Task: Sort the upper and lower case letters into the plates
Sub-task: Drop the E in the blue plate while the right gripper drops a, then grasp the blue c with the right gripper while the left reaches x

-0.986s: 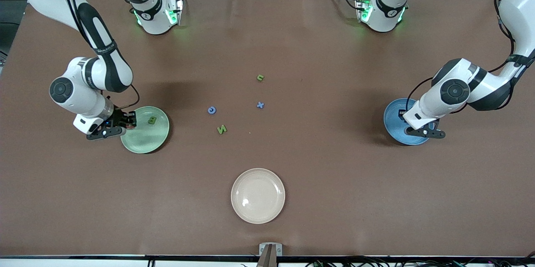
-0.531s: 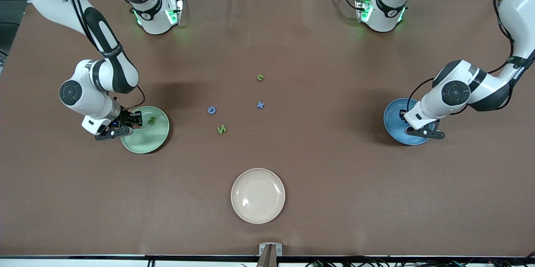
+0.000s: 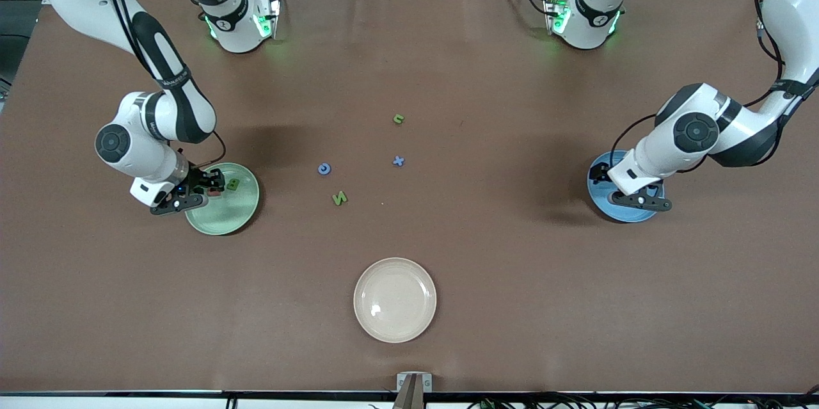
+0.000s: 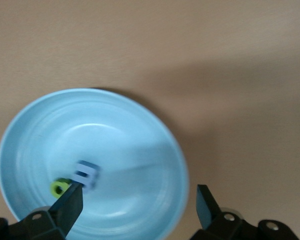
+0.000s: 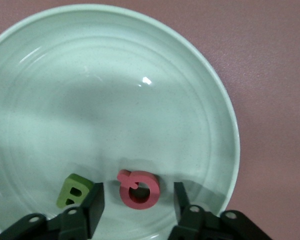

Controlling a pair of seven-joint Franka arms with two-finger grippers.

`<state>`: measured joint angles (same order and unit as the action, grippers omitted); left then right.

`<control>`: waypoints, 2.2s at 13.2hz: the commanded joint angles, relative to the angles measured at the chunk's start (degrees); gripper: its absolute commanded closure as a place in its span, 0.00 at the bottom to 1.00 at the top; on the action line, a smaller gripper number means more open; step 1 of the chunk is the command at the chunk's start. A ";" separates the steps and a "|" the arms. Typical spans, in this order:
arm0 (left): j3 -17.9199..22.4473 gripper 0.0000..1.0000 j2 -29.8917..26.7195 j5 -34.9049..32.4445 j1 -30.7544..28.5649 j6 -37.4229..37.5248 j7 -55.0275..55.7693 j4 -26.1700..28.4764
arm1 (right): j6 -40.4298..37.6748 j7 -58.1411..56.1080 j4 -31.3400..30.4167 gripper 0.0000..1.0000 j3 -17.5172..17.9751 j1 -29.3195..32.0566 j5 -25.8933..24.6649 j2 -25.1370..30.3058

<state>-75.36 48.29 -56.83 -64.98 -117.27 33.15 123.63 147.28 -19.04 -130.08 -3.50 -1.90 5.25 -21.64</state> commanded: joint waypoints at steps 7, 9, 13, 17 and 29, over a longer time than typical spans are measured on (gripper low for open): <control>2.39 0.00 -0.30 3.47 31.79 1.70 31.51 -9.00 | -12.37 24.79 4.31 0.00 1.04 -9.51 0.55 5.12; 7.13 0.00 -0.22 4.70 41.99 1.61 38.02 -13.39 | -11.85 35.24 4.14 0.00 0.95 -14.95 1.68 5.03; 19.43 0.00 0.57 8.48 62.65 -0.58 47.60 -23.58 | -0.53 50.99 0.45 0.00 0.86 -25.06 2.92 3.90; 26.21 0.00 1.19 9.44 71.20 -9.45 52.54 -25.80 | 4.32 58.32 0.18 0.01 0.78 -30.36 2.84 0.91; 34.58 0.00 6.37 17.89 83.96 -13.16 52.37 -36.09 | 8.90 59.46 0.09 0.17 0.78 -33.25 2.84 -3.58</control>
<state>-41.27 53.37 -39.96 17.60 -130.31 85.67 89.74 154.86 38.96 -129.24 -2.19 -33.32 7.65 -24.96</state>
